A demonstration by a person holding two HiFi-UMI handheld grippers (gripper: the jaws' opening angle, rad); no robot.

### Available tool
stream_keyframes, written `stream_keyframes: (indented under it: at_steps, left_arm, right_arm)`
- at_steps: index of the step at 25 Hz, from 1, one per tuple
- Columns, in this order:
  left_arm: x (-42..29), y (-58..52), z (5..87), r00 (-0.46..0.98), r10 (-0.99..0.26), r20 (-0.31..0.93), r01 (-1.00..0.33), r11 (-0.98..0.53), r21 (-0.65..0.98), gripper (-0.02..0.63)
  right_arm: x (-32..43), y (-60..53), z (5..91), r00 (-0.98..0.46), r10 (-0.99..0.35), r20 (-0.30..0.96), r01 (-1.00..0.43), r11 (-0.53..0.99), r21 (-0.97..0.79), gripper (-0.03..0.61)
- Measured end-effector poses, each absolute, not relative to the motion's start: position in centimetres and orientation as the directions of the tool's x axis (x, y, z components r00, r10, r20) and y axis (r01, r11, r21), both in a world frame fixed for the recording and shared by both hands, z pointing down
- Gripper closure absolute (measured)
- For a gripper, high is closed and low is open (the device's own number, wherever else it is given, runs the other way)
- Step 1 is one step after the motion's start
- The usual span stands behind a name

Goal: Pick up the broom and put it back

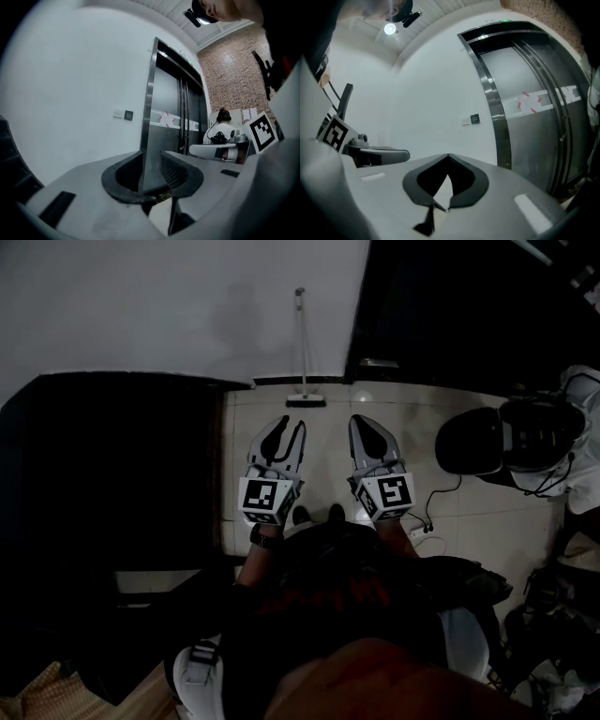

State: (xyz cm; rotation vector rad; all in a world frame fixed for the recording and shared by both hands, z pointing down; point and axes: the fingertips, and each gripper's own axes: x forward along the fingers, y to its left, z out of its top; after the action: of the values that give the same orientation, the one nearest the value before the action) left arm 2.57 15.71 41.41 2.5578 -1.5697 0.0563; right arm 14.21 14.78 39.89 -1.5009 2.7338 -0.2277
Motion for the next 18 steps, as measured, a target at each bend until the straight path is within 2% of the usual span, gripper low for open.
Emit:
stream_keyframes:
  at_steps: [5, 9, 12, 18]
  left_arm:
    - [3.4, 17.1, 41.6, 0.458, -0.881, 0.116, -0.889, -0.456, 0.044, 0.503]
    - [3.5, 17.3, 41.4, 0.467, -0.880, 0.091, -0.883, -0.457, 0.107, 0.563]
    - [3.7, 17.8, 40.6, 0.485, -0.874, 0.044, -0.869, -0.475, 0.142, 0.563]
    - [2.9, 17.6, 40.0, 0.497, -0.867, 0.032, -0.859, -0.487, 0.155, 0.564]
  right_arm:
    - [15.4, 16.3, 40.0, -0.543, -0.838, 0.056, -0.836, 0.533, -0.132, 0.578]
    - [15.8, 16.5, 39.9, -0.546, -0.837, 0.037, -0.833, 0.537, -0.134, 0.578]
    - [15.1, 16.7, 39.9, -0.561, -0.827, 0.041, -0.822, 0.551, -0.140, 0.578]
    - [13.2, 16.4, 40.3, -0.590, -0.805, 0.069, -0.803, 0.574, -0.161, 0.578]
